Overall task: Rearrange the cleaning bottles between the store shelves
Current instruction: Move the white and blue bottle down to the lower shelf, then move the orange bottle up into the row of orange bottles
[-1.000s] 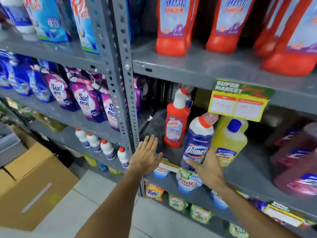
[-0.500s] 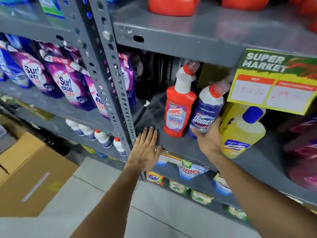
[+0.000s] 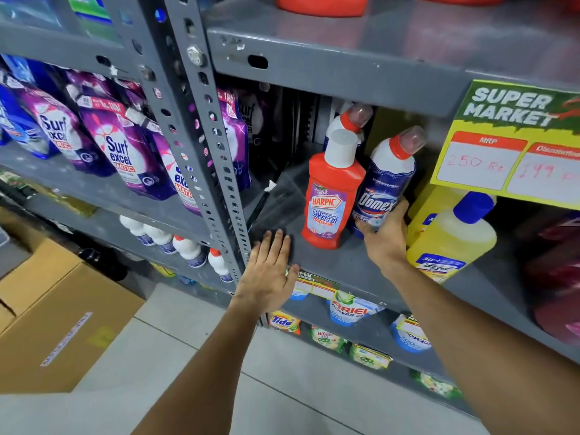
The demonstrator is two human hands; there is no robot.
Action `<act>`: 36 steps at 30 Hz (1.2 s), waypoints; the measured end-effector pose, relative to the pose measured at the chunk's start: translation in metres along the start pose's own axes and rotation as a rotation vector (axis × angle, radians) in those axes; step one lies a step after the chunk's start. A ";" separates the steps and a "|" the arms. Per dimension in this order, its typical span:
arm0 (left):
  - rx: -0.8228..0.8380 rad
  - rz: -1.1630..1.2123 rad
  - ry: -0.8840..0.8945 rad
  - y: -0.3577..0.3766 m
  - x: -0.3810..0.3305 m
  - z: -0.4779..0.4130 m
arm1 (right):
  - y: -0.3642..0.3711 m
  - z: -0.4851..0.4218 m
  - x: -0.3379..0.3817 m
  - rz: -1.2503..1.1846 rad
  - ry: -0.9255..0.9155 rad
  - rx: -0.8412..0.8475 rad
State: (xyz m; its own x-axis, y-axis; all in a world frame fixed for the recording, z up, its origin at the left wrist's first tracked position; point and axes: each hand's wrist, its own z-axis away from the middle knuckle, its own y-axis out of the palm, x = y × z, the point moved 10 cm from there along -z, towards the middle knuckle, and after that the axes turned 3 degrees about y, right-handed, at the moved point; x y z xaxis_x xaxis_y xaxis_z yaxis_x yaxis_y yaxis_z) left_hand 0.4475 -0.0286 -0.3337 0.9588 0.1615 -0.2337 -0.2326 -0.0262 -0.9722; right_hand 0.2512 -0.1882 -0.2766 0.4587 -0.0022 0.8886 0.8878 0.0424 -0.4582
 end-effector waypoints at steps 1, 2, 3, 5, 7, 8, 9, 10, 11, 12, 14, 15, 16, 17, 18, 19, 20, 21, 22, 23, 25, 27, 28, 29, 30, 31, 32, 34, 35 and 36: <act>0.002 -0.002 -0.003 0.000 0.000 0.000 | -0.001 0.005 -0.003 0.020 0.026 -0.014; 0.004 -0.005 -0.005 0.001 0.000 0.000 | -0.002 0.013 -0.007 0.047 0.054 -0.032; 0.006 -0.008 -0.007 0.001 0.000 0.000 | -0.002 0.022 -0.011 0.067 0.080 -0.045; 0.007 -0.016 -0.007 0.001 0.000 0.000 | 0.002 0.044 -0.018 0.038 0.110 -0.046; 0.009 -0.025 -0.001 0.001 -0.001 0.001 | 0.012 0.063 -0.021 -0.044 0.122 -0.029; 0.010 -0.027 0.000 0.002 -0.001 0.001 | 0.017 0.070 -0.020 -0.079 0.119 -0.010; 0.010 -0.027 -0.001 0.001 0.000 0.001 | 0.024 0.074 -0.016 -0.112 0.106 0.028; 0.011 -0.024 -0.002 0.001 0.000 0.001 | 0.030 0.076 -0.008 -0.144 0.076 0.081; 0.011 -0.022 -0.002 0.001 0.000 0.002 | 0.036 0.075 0.003 -0.168 0.027 0.135; 0.012 -0.020 -0.001 0.001 -0.001 0.002 | 0.040 0.071 0.015 -0.180 -0.028 0.175; 0.014 -0.009 0.000 0.001 -0.001 0.002 | 0.044 0.060 0.033 -0.173 -0.097 0.220; 0.017 0.000 -0.004 0.001 -0.001 0.001 | 0.045 0.054 0.040 -0.154 -0.114 0.235; 0.019 0.007 -0.009 0.001 -0.001 0.001 | 0.045 0.050 0.045 -0.127 -0.125 0.246; 0.021 0.008 -0.013 0.001 0.000 0.001 | 0.046 0.047 0.047 -0.101 -0.134 0.254; 0.023 0.004 -0.016 0.002 0.000 0.001 | 0.046 0.046 0.047 -0.081 -0.142 0.260; 0.026 0.000 -0.017 0.003 0.000 0.001 | 0.045 0.047 0.046 -0.071 -0.148 0.262; 0.029 -0.004 -0.017 0.003 0.000 0.002 | 0.043 0.049 0.045 -0.074 -0.151 0.258; 0.033 -0.008 -0.018 0.003 0.001 0.001 | 0.039 0.053 0.042 -0.085 -0.154 0.251; 0.037 -0.015 -0.020 0.004 0.000 0.000 | 0.035 0.057 0.040 -0.098 -0.157 0.244; 0.039 -0.025 -0.023 0.003 0.000 -0.001 | 0.029 0.062 0.037 -0.109 -0.162 0.238; 0.031 -0.047 -0.033 0.001 -0.001 0.001 | 0.016 0.075 0.031 -0.120 -0.178 0.227; -0.023 -0.064 -0.049 -0.004 -0.006 0.011 | 0.001 0.088 0.025 -0.103 -0.202 0.232; -0.063 -0.070 -0.048 -0.007 -0.010 0.020 | -0.005 0.095 0.023 -0.088 -0.213 0.248; -0.099 -0.074 -0.041 -0.011 -0.016 0.031 | -0.011 0.102 0.022 -0.074 -0.223 0.266; -0.128 -0.071 -0.031 -0.014 -0.023 0.042 | -0.017 0.109 0.022 -0.062 -0.234 0.281; -0.154 -0.064 -0.025 -0.018 -0.030 0.051 | -0.024 0.116 0.024 -0.053 -0.249 0.291; -0.182 -0.056 -0.026 -0.025 -0.035 0.059 | -0.030 0.123 0.027 -0.043 -0.268 0.301; -0.253 -0.051 -0.052 -0.048 -0.043 0.073 | -0.044 0.138 0.043 -0.020 -0.321 0.318; -0.292 -0.048 -0.072 -0.064 -0.045 0.078 | -0.051 0.145 0.055 -0.017 -0.353 0.326; -0.328 -0.045 -0.085 -0.080 -0.049 0.083 | -0.058 0.153 0.069 -0.025 -0.382 0.334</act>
State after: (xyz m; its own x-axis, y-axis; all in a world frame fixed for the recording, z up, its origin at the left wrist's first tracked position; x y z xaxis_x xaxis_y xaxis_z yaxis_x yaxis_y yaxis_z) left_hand 0.4059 0.0476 -0.2433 0.9466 0.2513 -0.2018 -0.1120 -0.3309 -0.9370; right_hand 0.2253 -0.0383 -0.1854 0.3361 0.3553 0.8723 0.8096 0.3643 -0.4603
